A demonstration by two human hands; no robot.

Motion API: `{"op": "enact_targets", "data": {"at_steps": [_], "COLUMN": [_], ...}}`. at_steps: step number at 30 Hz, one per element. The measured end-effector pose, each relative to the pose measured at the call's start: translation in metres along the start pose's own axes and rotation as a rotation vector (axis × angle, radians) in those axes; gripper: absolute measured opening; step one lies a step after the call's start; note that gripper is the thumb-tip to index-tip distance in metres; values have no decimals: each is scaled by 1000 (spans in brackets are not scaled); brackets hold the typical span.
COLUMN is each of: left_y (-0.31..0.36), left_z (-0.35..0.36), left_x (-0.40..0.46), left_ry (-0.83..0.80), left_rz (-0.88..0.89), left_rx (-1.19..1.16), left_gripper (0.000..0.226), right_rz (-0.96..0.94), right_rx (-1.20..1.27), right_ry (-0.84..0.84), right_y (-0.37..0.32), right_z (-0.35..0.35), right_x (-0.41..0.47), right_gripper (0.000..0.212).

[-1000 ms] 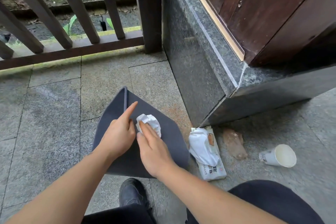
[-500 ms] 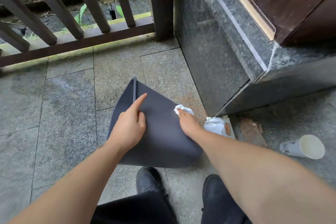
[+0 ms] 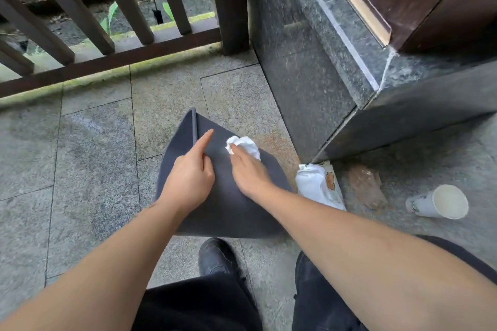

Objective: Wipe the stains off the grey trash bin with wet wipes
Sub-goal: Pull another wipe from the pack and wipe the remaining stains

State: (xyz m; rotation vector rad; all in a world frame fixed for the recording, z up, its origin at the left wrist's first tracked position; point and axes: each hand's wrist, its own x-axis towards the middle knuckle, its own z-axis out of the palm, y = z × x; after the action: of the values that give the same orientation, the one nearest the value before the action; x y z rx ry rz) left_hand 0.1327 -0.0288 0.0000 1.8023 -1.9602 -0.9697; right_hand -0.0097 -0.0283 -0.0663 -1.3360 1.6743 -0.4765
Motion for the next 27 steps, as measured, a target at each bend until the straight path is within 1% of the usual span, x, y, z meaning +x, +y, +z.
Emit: {"op": "enact_targets", "data": {"at_steps": [2,3,5,7,8,10,12,13,15,18,19,21,24,26,27], "left_y": [3,4,1,1,1,-3,-6,-8,-13,-24,-29,-36,-39,-36,-35], "left_z": [3,4,8,12,12,10,6,4,4,8,10,11,14,17,18], "left_x": [2,5,12,16,17,18,22,24,28,31,31,32,44,55,61], "left_ry": [-14,-10,3,10,27,84,133,142,126,86,84,97,123,124,121], "left_rz": [-48,-106,-268,-370,-385,-363,-328,-317,-322,-330,-331,-335,-334,-316,-305], "left_rx": [-120,-214,-396,-502,-522,-488,-462,-459,-452,-456,-434,-397,-381,-394,-423], "left_gripper": [57,57,60,64,67,72,70,67,64,68,70,71,67,68,69], "right_rz": [-82,-123,-208,-277,-302,-351,-383,-363,-241,93,172,230,227,268,316], "right_rx": [57,81,92,108,117,120,102,91,97,184,211,183,21,9,45], "right_ry": [-39,-46,-45,-40,-47,-72,-76,-73,-66,-18,12,59,148,186,180], "right_y": [-31,-37,-35,-26,-22,-15,-10,-6,6,32,41,58,73,78,81], "right_z": [1,1,-1,3,7,17,22,23,24,26,27,28,28,23,19], "right_x": [-12,-18,-37,-53,-58,-57,-46,-38,-21,5,13,24,40,56,64], "right_gripper": [50,49,45,40,39,39,44,46,46,47,47,48,47,46,46]}}
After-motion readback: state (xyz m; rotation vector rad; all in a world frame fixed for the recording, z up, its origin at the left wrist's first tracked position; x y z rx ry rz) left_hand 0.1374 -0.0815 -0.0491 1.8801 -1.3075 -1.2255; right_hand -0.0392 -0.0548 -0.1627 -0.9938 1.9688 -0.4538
